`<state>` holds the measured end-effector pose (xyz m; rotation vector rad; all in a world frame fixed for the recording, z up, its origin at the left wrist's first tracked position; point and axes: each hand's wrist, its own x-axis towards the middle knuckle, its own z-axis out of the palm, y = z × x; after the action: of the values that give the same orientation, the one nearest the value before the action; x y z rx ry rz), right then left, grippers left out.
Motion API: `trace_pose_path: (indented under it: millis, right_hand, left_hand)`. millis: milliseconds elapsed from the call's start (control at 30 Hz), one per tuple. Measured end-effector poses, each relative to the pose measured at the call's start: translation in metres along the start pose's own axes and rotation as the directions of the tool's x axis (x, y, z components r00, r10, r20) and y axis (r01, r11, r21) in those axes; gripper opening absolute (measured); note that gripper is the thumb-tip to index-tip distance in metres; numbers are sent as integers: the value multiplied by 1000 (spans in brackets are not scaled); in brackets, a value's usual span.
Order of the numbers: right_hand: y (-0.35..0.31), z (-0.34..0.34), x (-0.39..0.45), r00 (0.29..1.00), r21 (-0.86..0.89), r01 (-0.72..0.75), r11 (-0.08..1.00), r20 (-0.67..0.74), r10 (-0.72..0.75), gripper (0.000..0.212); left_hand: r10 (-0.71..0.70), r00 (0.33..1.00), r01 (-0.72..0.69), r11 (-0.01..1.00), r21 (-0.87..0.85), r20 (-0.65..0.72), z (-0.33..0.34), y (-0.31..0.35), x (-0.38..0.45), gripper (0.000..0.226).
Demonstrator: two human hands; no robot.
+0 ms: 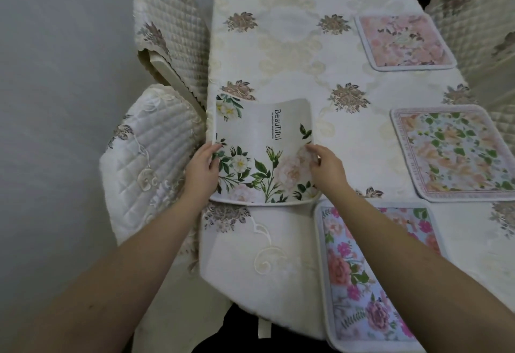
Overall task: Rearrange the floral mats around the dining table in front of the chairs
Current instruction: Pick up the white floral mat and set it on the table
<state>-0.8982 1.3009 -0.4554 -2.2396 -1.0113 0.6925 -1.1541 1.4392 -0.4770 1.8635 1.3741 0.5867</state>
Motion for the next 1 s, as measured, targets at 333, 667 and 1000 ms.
trace_pose_path:
  millis: [333,667,1000]
  right_hand:
    - [24,15,21,992,38,-122,992,-14,123,41]
    - [47,22,15,989,124,-143,982,-30,148,38]
    - [59,21,12,991,74,-106,992,-71,112,39]
  left_hand:
    - [-50,997,53,997,-60,51,9,-28,15,34]
    - [-48,995,38,993,111,90,17,-40,10,42]
    - [-25,992,1,982,189,126,24,-39,5,43]
